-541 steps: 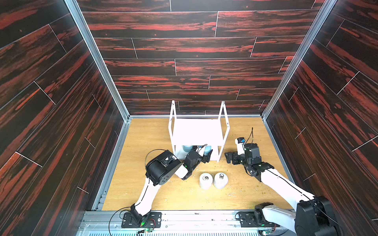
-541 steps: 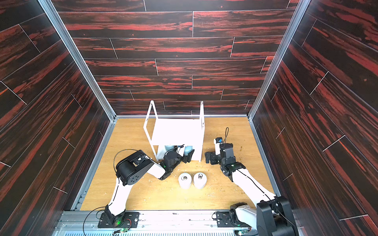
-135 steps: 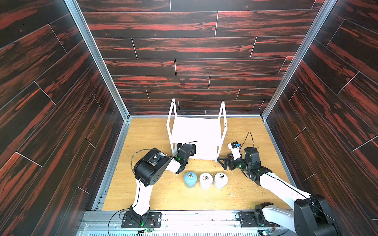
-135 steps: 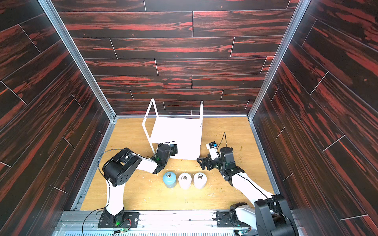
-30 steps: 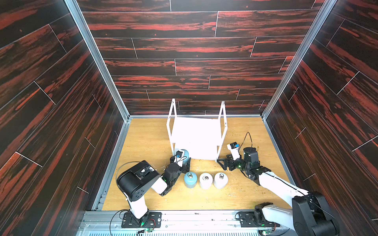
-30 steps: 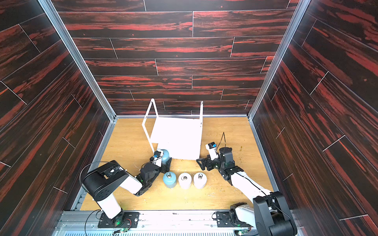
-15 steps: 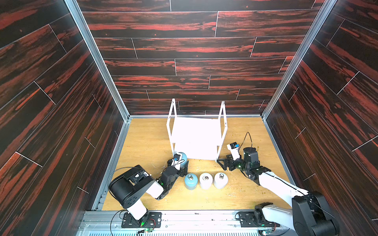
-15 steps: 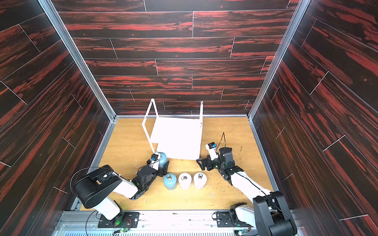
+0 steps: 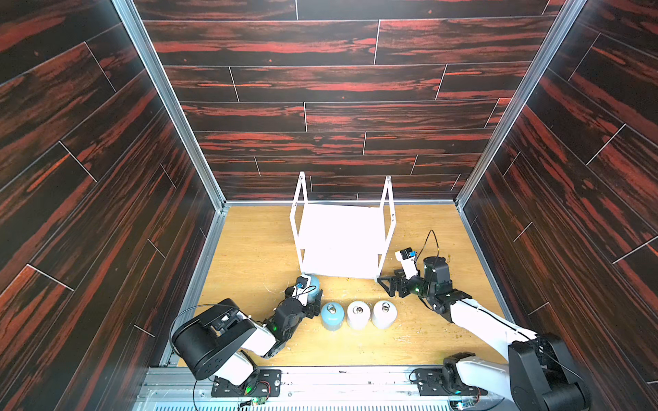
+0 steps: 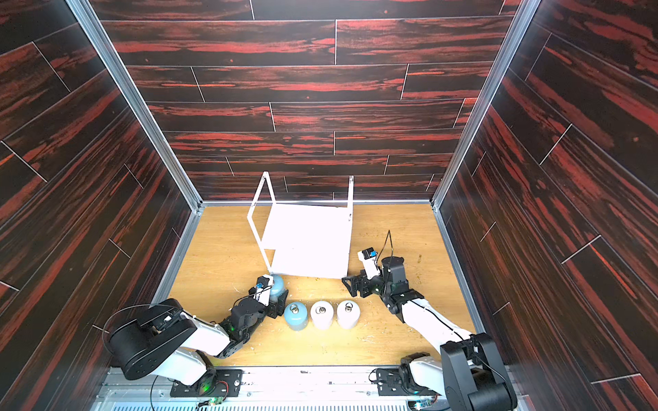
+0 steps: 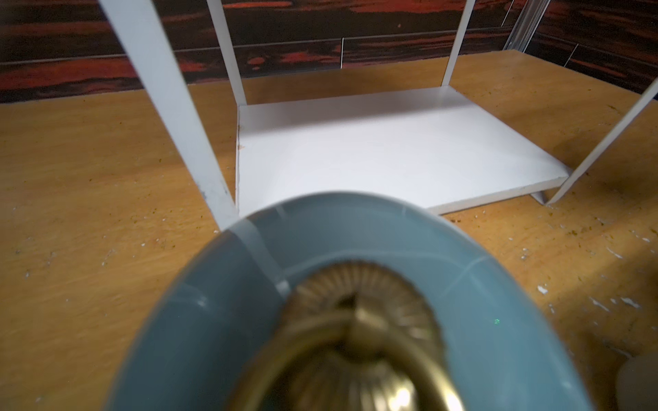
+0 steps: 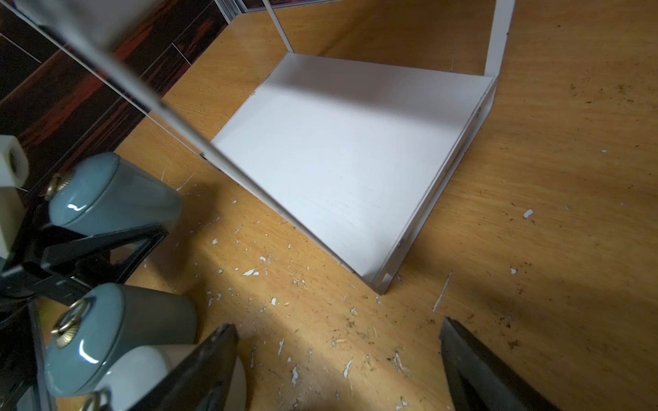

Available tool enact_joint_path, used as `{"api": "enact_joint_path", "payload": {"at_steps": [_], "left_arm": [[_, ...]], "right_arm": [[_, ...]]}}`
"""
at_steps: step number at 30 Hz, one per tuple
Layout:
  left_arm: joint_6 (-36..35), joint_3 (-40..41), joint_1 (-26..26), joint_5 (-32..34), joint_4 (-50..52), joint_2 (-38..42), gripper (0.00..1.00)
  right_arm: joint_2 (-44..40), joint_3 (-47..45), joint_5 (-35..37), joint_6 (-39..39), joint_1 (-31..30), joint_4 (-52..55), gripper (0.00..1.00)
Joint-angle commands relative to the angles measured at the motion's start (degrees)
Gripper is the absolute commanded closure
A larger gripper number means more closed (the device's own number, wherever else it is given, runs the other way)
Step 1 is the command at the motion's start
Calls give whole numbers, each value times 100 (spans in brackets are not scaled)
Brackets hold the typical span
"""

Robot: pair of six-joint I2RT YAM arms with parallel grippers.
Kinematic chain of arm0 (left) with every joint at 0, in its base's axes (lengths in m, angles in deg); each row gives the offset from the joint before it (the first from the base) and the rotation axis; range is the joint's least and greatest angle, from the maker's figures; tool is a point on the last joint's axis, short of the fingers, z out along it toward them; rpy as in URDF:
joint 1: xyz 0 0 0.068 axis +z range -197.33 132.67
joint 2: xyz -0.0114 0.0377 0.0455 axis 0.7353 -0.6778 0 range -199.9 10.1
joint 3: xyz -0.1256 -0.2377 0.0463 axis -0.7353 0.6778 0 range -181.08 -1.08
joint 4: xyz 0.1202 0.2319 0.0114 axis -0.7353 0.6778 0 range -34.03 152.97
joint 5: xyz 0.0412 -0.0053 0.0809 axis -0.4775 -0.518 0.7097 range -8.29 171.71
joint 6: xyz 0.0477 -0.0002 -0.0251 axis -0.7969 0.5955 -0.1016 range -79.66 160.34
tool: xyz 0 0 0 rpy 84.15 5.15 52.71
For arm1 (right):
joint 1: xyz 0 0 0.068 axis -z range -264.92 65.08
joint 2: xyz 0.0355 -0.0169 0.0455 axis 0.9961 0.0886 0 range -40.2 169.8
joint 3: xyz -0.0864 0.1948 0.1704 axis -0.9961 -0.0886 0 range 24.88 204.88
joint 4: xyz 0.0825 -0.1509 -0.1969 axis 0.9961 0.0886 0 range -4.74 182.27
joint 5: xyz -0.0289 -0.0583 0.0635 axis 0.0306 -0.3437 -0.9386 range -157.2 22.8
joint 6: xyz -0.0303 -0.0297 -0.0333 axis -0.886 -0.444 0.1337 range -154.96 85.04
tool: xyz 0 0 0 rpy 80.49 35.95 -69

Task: Remove the tea canisters from the shelf
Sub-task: Place the tea canister at the center of the board.

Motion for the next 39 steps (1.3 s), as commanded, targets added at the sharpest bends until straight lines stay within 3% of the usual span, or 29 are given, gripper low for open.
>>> {"api": "enact_joint_path", "payload": {"at_steps": [1, 19, 23, 34, 39], "left_arm": [[177, 101, -63, 178, -125, 371, 18], [646, 404, -590, 483, 2395, 2110, 18], [732, 374, -635, 494, 2423, 1999, 18], [993, 405, -1070, 774, 1483, 773, 16], [991, 462, -1137, 874, 1570, 877, 14]], "right_arm": [[44, 18, -58, -93, -29, -9, 7], [106, -26, -64, -94, -24, -81, 7], [115, -26, -71, -84, -33, -91, 7], [115, -18, -23, -119, -27, -55, 7], [106, -15, -5, -128, -31, -44, 7]]}}
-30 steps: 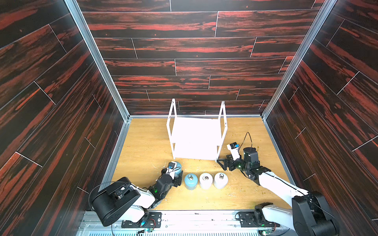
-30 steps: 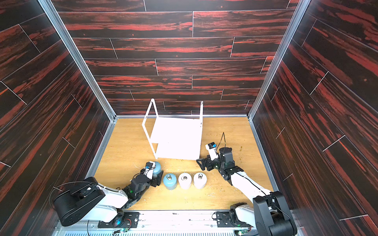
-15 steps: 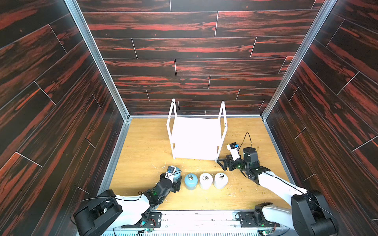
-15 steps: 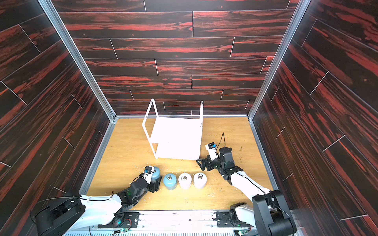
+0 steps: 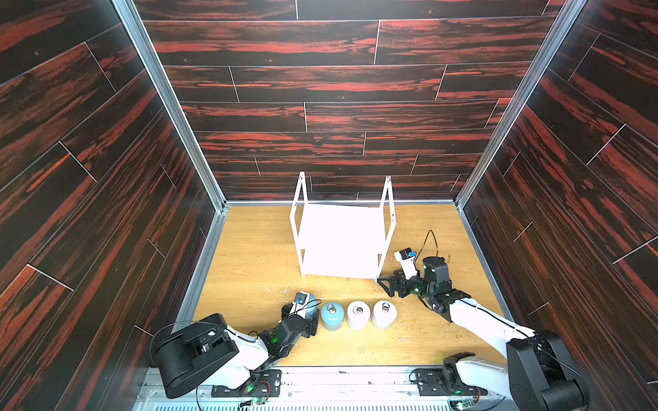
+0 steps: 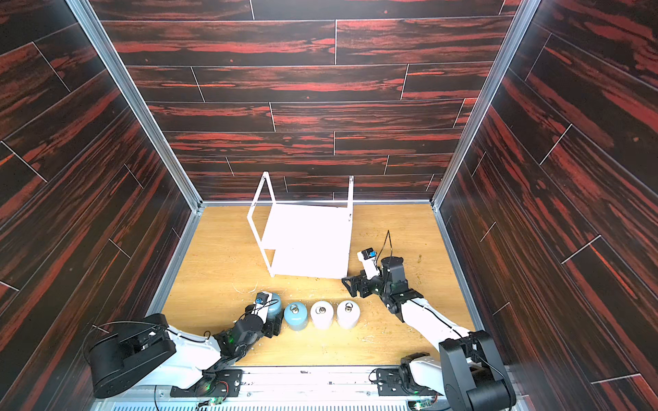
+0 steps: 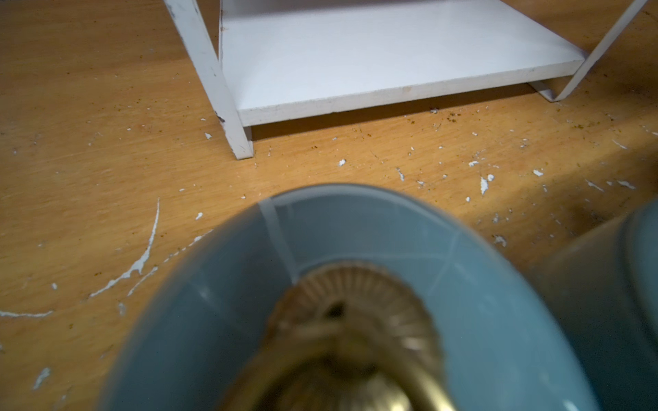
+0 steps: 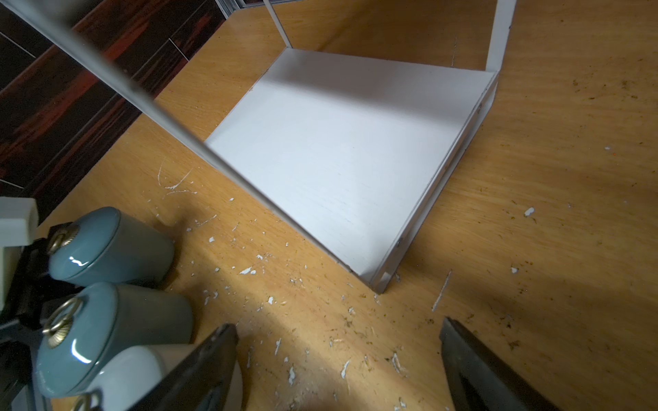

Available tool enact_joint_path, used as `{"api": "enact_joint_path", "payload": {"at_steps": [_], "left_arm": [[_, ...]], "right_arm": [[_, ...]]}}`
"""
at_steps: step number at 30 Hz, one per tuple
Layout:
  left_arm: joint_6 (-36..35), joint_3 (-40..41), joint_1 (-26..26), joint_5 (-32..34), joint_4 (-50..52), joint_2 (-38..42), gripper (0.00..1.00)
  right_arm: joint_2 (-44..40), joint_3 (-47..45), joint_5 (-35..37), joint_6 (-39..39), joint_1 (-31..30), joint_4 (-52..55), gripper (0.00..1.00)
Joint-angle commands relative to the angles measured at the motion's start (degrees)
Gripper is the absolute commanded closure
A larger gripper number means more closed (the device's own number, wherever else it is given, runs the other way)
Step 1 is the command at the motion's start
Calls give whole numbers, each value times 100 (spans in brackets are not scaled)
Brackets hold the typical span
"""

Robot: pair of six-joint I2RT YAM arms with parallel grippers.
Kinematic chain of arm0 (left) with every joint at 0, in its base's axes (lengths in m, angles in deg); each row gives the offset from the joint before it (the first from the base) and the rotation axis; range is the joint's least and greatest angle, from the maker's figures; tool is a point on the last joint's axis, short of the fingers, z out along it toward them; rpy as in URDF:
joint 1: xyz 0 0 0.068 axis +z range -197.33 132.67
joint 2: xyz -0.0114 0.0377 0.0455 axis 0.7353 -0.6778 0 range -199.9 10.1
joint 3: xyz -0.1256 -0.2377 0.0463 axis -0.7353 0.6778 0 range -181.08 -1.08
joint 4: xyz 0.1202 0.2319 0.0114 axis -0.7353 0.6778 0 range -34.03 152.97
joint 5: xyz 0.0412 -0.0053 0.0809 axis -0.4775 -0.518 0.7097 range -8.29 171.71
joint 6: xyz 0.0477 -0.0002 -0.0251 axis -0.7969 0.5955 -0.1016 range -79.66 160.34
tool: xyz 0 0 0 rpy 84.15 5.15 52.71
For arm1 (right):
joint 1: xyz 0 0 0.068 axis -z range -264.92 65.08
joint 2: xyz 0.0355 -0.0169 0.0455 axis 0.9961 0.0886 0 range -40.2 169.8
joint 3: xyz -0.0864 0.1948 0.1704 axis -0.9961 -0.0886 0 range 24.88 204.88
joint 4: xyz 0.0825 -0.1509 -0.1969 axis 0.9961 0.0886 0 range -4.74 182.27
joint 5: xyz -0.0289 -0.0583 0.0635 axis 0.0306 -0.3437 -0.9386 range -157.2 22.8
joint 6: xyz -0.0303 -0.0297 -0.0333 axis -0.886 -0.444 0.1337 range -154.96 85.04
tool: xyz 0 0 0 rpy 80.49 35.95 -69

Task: Remove the tea canisters from the shelf
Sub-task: Place the tea canister at the center of the board.

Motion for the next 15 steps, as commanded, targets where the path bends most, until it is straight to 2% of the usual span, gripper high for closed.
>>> {"api": "enact_joint_path", "payload": {"at_steps": [1, 5, 15], "left_arm": [[60, 46, -48, 119, 82, 161, 13], [138, -38, -116, 194, 654, 569, 10], [245, -75, -334, 432, 973, 660, 7]], "right_arm": [[18, -17, -5, -89, -28, -7, 7], [30, -17, -8, -89, -22, -16, 7], [27, -23, -31, -89, -29, -14, 7]]}}
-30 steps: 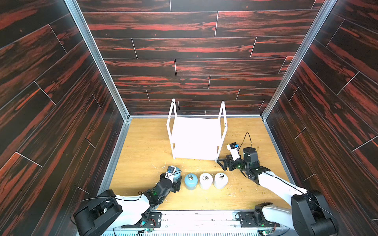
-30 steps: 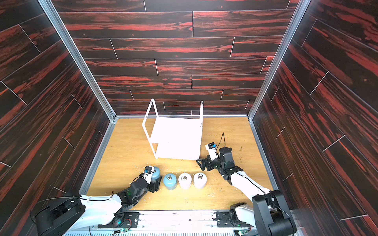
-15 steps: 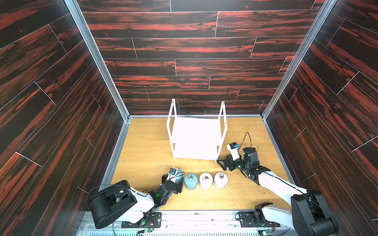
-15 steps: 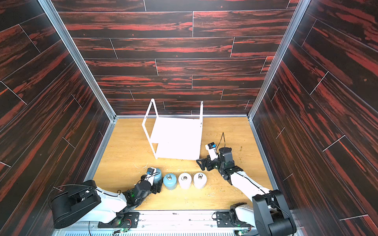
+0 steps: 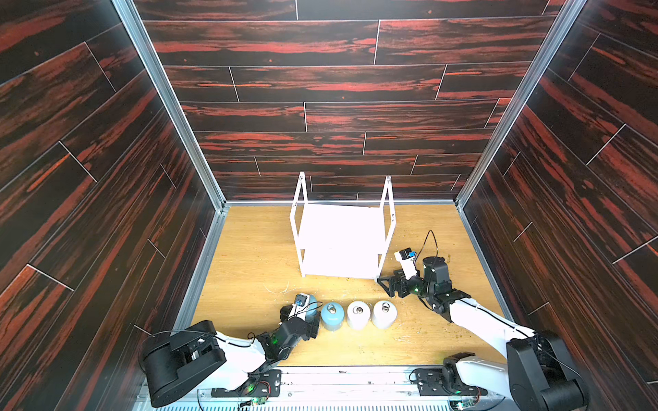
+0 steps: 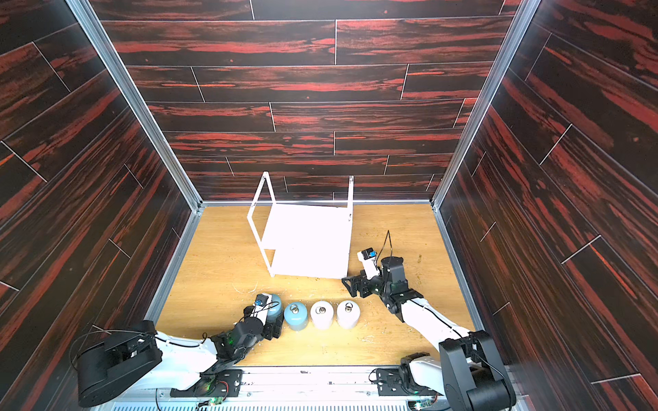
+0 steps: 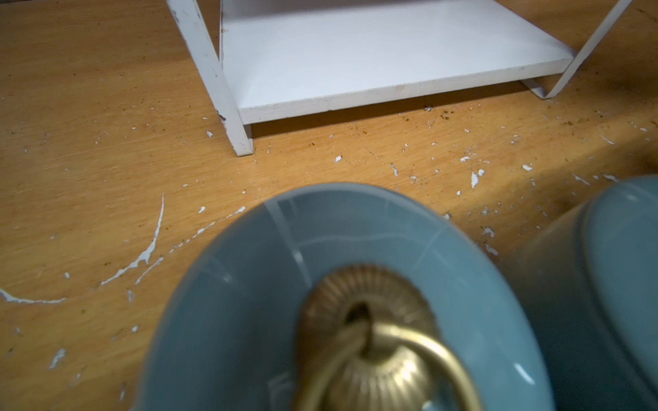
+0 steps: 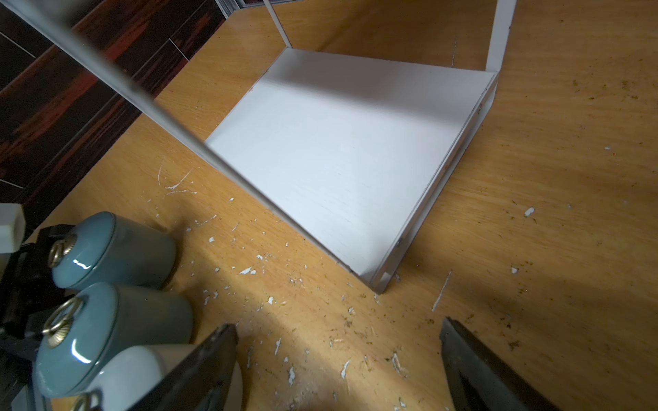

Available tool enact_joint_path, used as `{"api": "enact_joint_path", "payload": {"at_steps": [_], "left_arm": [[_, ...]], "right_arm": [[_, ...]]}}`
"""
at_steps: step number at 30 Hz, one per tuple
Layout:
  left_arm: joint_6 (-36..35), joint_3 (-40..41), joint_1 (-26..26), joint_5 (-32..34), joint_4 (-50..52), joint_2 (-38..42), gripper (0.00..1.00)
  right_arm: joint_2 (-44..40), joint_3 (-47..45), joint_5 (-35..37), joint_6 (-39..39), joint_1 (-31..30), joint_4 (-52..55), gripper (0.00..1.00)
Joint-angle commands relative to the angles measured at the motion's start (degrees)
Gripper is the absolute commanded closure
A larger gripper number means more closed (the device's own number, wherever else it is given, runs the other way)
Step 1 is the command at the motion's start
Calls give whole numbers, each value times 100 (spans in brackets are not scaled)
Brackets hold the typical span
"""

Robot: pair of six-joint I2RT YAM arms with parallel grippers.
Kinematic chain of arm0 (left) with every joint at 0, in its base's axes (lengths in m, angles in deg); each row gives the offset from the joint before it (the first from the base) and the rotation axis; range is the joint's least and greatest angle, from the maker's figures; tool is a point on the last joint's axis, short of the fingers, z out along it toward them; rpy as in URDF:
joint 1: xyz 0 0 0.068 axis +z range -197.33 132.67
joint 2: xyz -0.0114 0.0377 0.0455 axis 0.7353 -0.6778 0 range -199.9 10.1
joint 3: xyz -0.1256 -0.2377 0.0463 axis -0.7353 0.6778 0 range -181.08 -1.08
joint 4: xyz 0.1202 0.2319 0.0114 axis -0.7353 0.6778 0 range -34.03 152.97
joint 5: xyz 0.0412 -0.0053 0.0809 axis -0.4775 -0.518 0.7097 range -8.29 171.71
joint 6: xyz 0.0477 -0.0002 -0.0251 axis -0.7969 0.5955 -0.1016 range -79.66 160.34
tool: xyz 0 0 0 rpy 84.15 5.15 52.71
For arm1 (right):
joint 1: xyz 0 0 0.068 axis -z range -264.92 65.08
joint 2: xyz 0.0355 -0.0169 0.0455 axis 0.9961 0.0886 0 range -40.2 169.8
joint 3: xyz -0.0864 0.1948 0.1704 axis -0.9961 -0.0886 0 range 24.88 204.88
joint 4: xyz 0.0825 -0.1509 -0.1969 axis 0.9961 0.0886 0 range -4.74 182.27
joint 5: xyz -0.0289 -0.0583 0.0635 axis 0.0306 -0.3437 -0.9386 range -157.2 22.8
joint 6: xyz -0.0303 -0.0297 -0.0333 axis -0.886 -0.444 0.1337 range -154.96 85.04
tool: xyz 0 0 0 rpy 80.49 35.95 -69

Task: Remove the tea canisters from the shelf
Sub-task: Place the tea canister at the center of the board.

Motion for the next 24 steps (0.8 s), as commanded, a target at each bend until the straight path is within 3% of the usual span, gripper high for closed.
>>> {"api": "enact_joint_path", "payload": {"at_steps": [1, 24], "left_arm": [[116, -82, -92, 209, 365, 189, 7], [862, -449, -483, 401, 2770, 1762, 3]], "right_arm": [[27, -17, -34, -89, -28, -16, 7], [33, -43, -51, -106, -27, -42, 7]]}}
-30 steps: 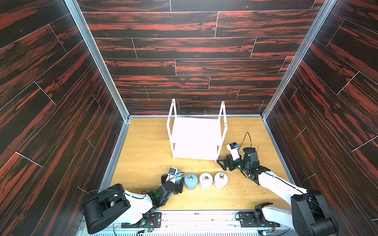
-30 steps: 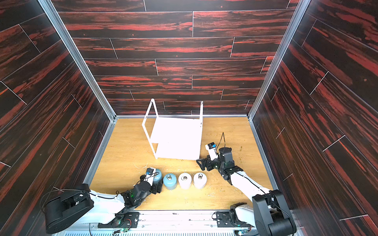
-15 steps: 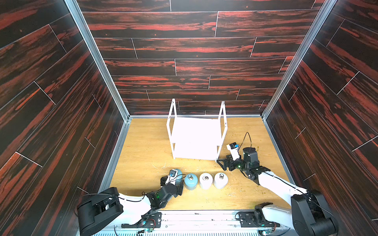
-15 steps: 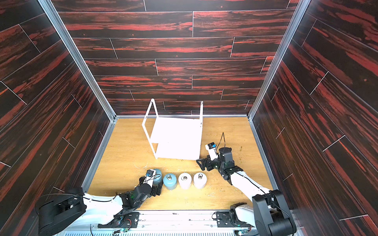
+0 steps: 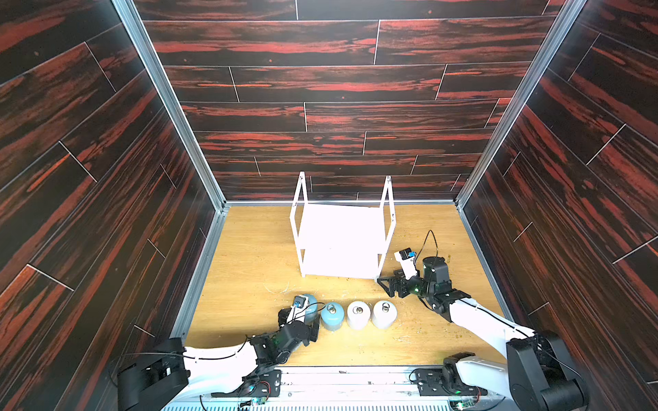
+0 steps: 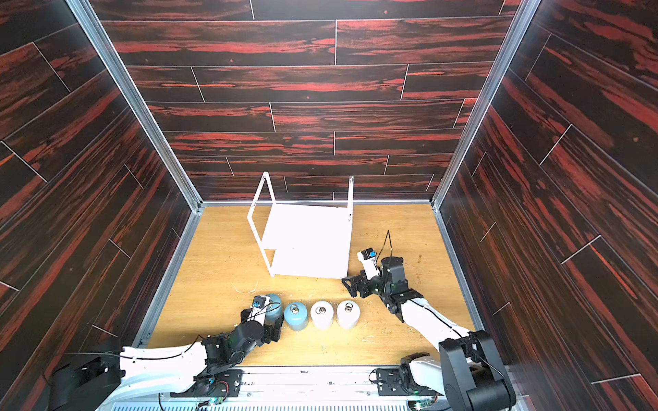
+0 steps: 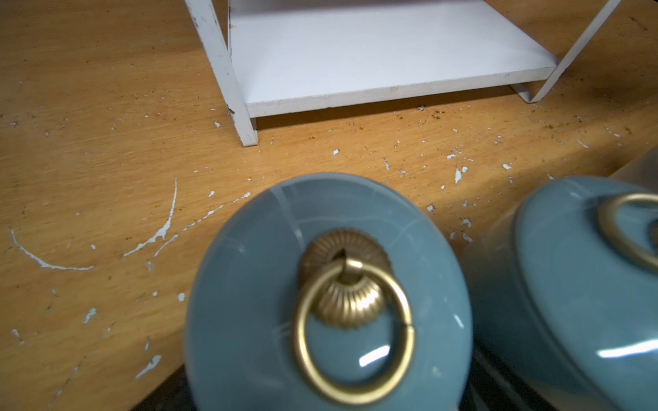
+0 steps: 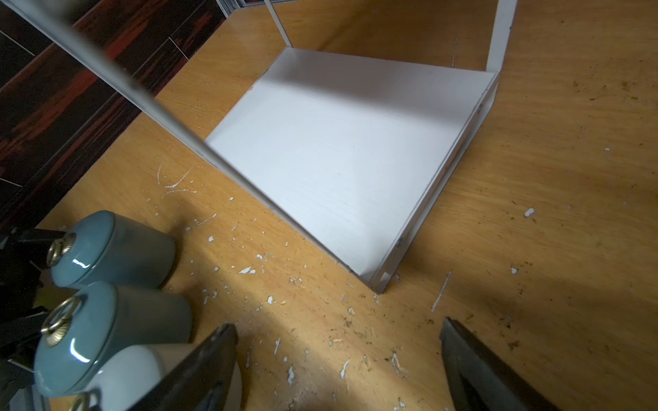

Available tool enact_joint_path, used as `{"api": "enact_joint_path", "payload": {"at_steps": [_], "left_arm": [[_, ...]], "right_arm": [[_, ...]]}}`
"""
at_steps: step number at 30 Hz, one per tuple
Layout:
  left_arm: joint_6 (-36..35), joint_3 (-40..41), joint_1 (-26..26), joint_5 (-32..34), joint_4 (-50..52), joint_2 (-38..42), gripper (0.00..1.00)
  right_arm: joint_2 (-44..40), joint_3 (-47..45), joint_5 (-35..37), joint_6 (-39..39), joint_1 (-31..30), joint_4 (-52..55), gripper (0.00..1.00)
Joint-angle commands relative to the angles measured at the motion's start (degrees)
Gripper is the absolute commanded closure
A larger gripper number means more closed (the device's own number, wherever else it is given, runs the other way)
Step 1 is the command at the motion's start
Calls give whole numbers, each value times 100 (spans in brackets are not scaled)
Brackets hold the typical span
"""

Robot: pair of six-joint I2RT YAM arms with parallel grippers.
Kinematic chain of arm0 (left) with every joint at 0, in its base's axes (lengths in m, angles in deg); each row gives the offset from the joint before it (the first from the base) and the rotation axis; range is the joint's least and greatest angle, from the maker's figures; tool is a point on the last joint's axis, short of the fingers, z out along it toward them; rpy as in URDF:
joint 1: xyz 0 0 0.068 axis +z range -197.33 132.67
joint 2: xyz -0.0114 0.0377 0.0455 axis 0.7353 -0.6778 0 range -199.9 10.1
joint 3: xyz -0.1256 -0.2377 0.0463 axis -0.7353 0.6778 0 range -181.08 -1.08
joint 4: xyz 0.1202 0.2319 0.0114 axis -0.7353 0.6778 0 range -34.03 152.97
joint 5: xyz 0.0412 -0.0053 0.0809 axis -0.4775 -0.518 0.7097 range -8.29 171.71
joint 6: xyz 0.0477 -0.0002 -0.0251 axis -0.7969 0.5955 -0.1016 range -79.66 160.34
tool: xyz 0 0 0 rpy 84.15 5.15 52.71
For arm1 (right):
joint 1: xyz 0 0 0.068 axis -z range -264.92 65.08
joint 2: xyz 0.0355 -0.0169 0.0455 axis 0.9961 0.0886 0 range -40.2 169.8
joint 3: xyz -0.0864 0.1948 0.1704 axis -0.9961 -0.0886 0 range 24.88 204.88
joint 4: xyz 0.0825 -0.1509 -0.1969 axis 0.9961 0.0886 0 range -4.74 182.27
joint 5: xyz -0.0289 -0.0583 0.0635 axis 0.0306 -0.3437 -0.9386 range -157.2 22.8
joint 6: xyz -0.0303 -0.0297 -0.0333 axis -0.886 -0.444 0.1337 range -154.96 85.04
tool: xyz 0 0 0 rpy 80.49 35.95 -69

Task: Remove the tea canisters from the shelf
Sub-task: Place the tea canister at the center of the board.

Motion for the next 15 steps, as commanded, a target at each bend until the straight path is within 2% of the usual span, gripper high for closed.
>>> {"api": "enact_joint_path", "payload": {"at_steps": [1, 8, 15], "left_arm": [[207, -185, -28, 50, 701, 237, 3], [421, -474, -48, -163, 1559, 353, 2], [760, -582, -58, -427, 2331, 927, 2]], "right_arm": [[36, -44, -54, -68, -27, -42, 7], [56, -35, -58, -80, -27, -44, 7], [62, -35, -48, -83, -23, -45, 7]]}}
